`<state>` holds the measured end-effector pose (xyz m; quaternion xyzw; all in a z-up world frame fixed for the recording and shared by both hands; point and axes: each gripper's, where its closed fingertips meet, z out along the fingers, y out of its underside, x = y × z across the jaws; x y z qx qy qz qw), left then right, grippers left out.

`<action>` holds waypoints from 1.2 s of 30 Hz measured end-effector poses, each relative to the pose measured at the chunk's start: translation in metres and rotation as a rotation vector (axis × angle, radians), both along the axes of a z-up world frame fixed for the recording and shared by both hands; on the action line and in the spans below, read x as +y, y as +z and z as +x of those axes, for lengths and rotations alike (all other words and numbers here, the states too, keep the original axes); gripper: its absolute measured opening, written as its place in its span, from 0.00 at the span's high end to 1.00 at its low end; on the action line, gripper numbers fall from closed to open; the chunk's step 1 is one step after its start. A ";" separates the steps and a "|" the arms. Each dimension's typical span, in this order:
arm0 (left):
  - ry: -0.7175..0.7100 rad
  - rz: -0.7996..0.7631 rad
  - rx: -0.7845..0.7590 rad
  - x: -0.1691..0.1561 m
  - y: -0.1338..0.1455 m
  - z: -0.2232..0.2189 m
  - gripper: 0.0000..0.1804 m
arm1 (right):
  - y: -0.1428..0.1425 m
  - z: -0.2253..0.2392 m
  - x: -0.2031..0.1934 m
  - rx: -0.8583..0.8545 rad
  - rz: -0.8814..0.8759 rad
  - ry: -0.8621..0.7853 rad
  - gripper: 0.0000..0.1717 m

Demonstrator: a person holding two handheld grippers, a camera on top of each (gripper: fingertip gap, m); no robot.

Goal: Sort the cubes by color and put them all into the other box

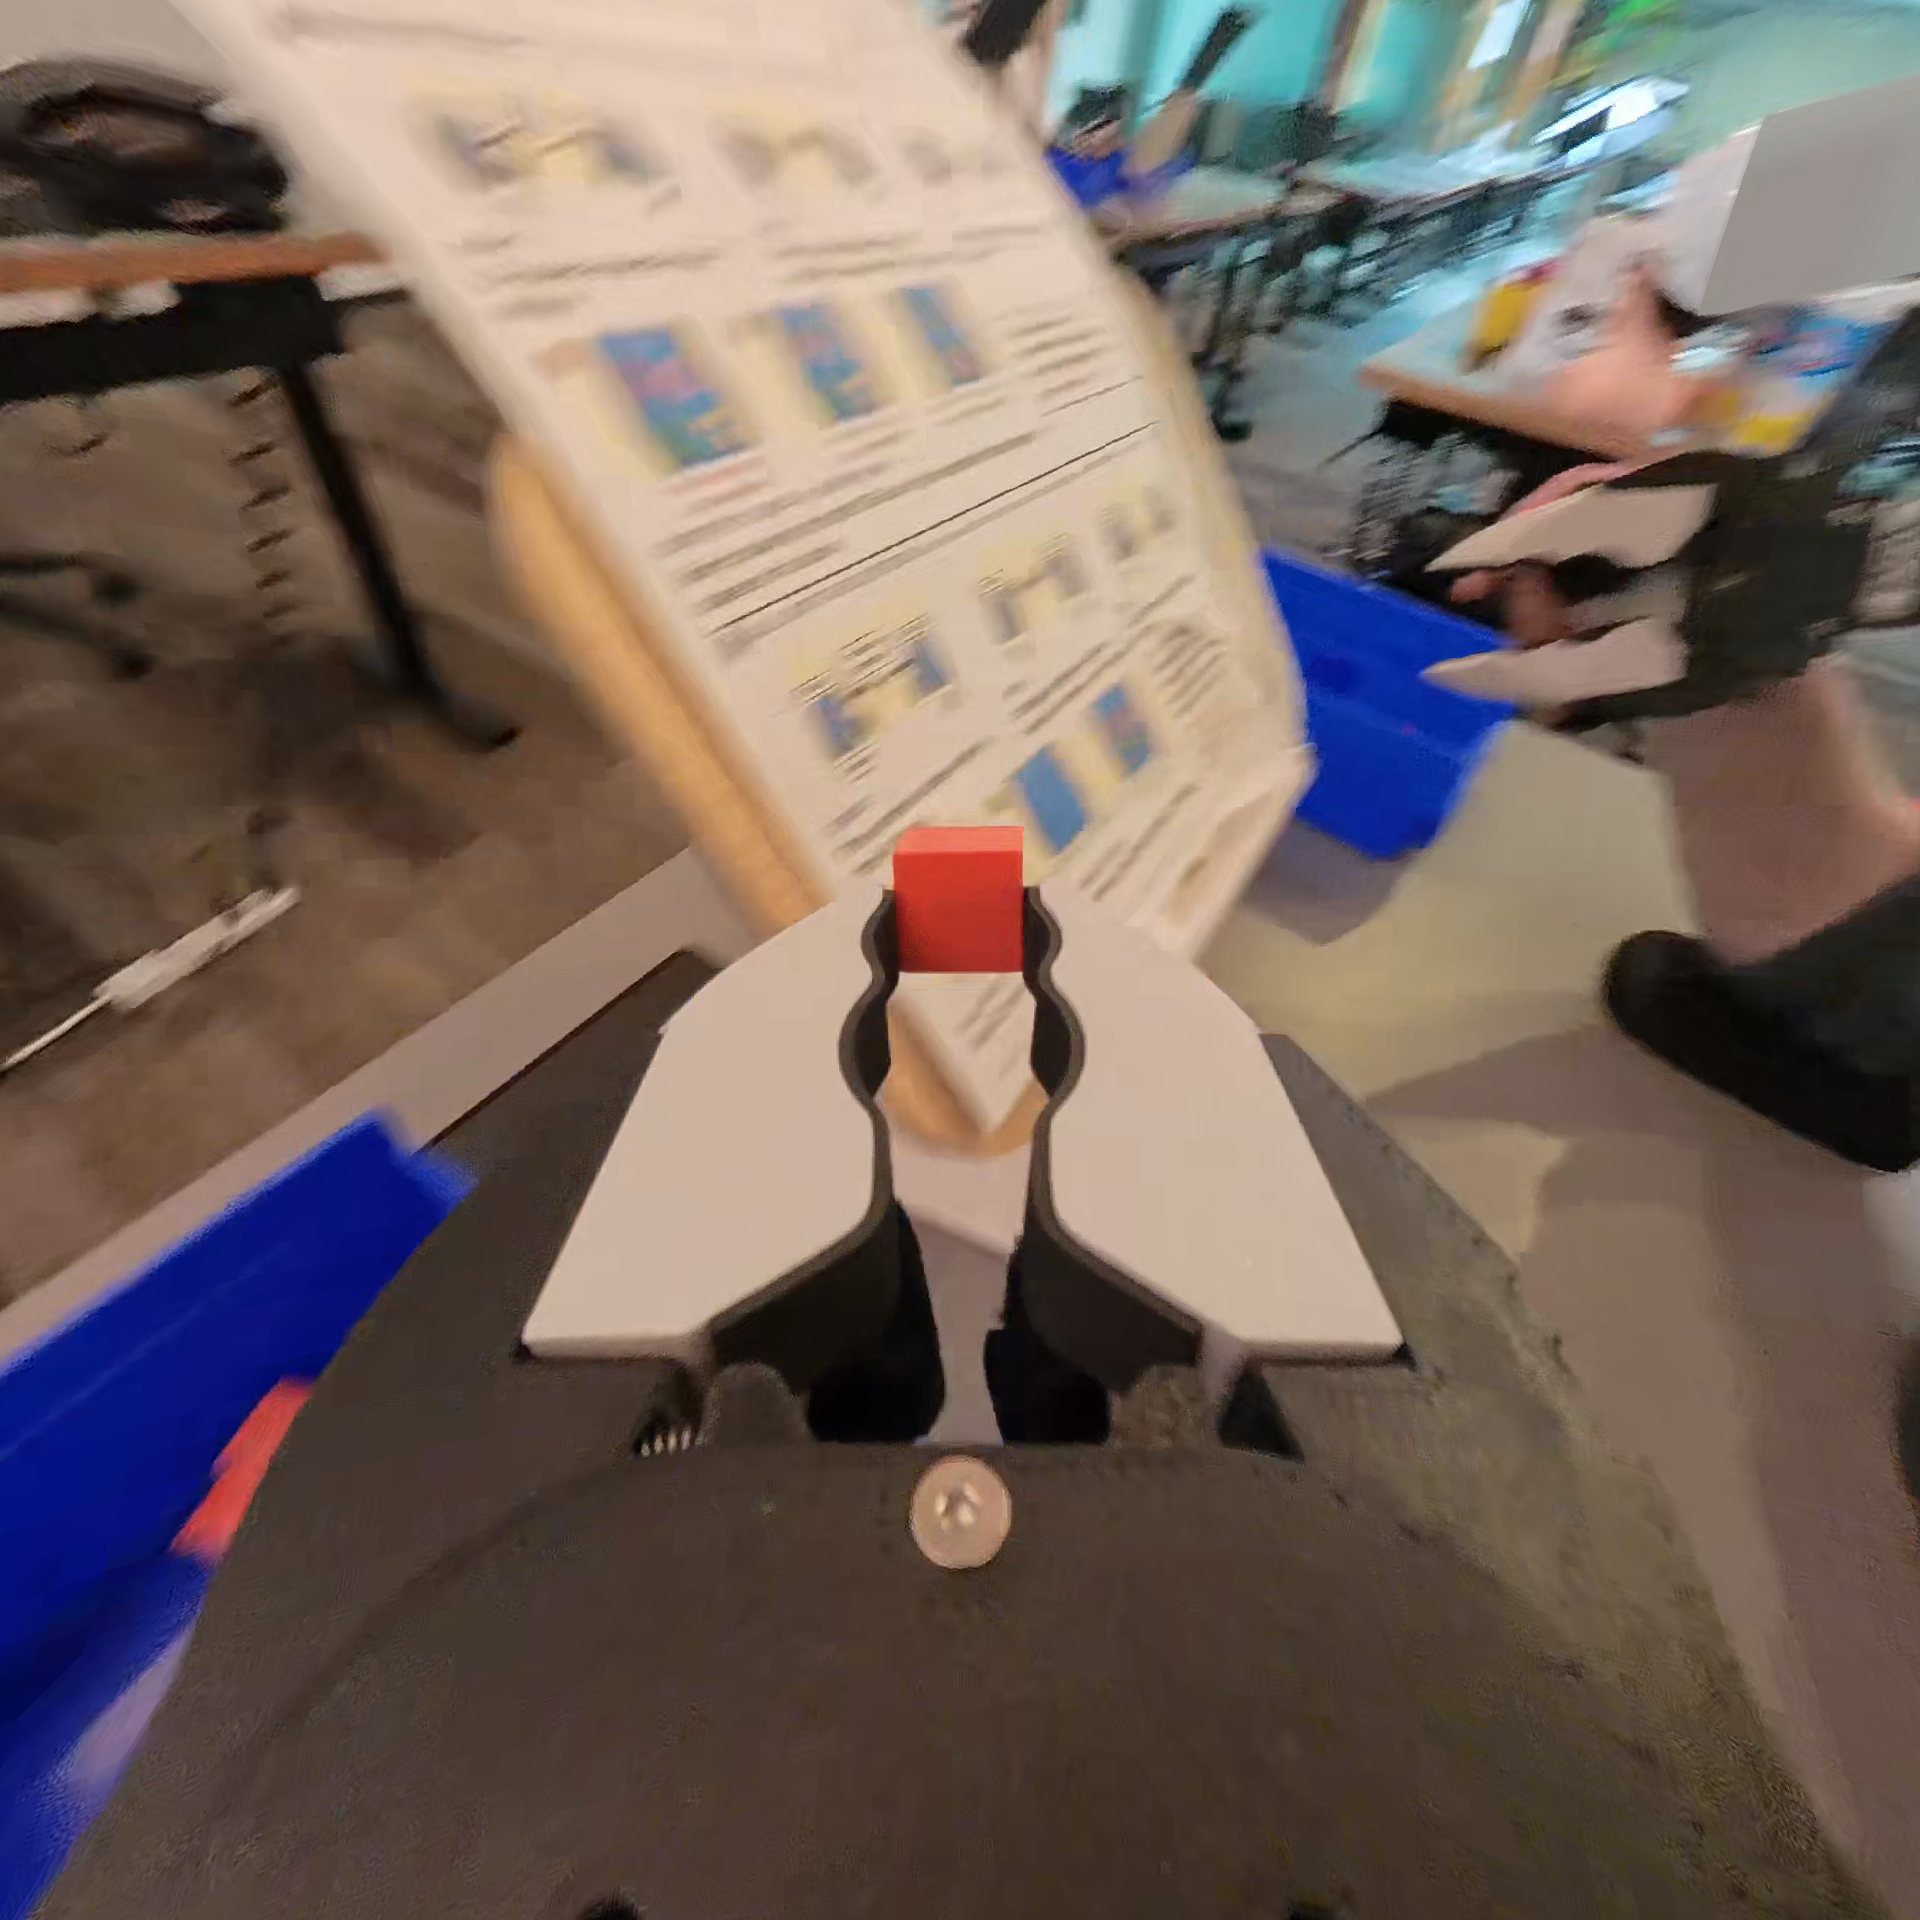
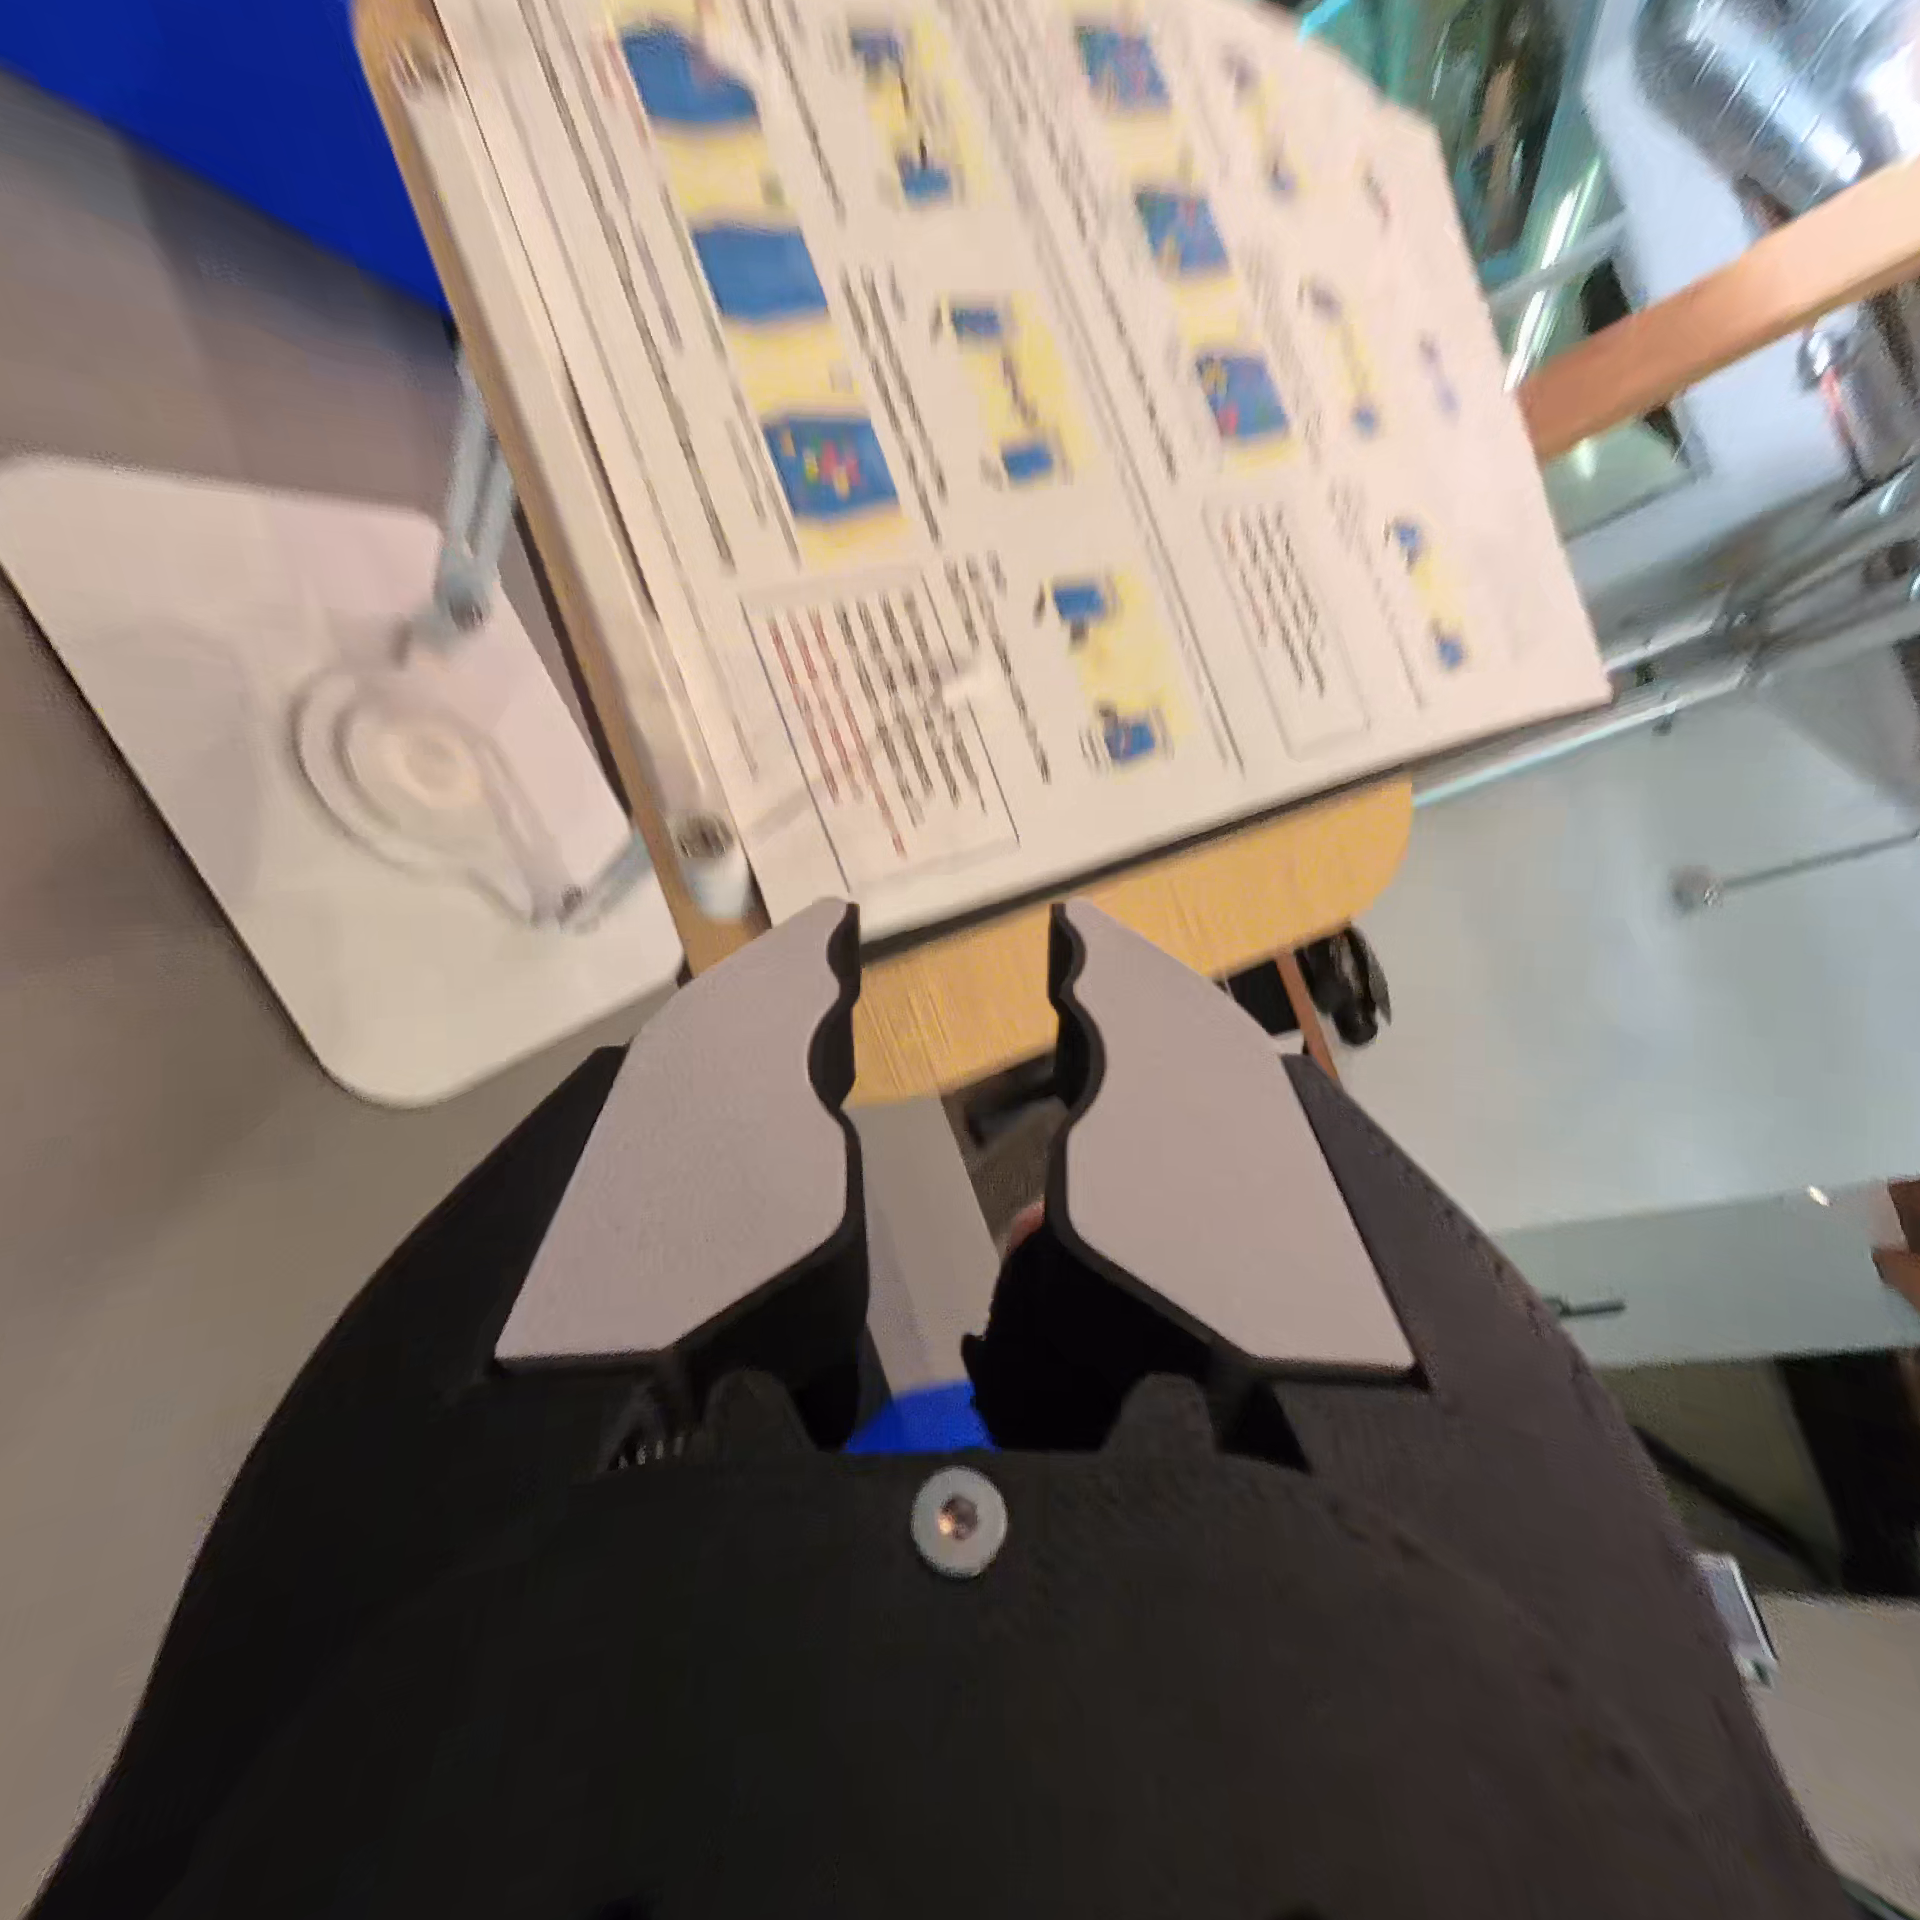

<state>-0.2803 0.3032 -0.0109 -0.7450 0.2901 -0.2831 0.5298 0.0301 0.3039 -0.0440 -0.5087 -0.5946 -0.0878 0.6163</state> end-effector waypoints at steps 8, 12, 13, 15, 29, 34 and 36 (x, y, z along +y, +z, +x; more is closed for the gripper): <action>-0.455 -0.054 -0.190 -0.046 -0.004 0.163 0.87 | -0.004 -0.076 -0.046 0.081 0.175 0.192 0.74; -0.577 -0.136 -0.254 -0.061 -0.021 0.206 0.87 | 0.005 -0.085 -0.059 0.146 0.228 0.223 0.74; -0.595 -0.149 -0.262 -0.064 -0.024 0.213 0.87 | 0.007 -0.086 -0.062 0.165 0.233 0.234 0.74; -0.620 -0.172 -0.271 -0.068 -0.030 0.222 0.87 | 0.010 -0.088 -0.065 0.184 0.245 0.243 0.75; -0.738 -0.264 -0.357 -0.085 -0.037 0.242 0.88 | 0.006 -0.095 -0.073 0.190 0.291 0.254 0.87; -0.713 -0.255 -0.357 -0.081 -0.034 0.238 0.85 | 0.014 -0.080 -0.063 0.171 0.278 0.224 0.87; -0.701 -0.230 -0.358 -0.080 -0.029 0.233 0.91 | 0.022 -0.062 -0.050 0.175 0.261 0.183 0.87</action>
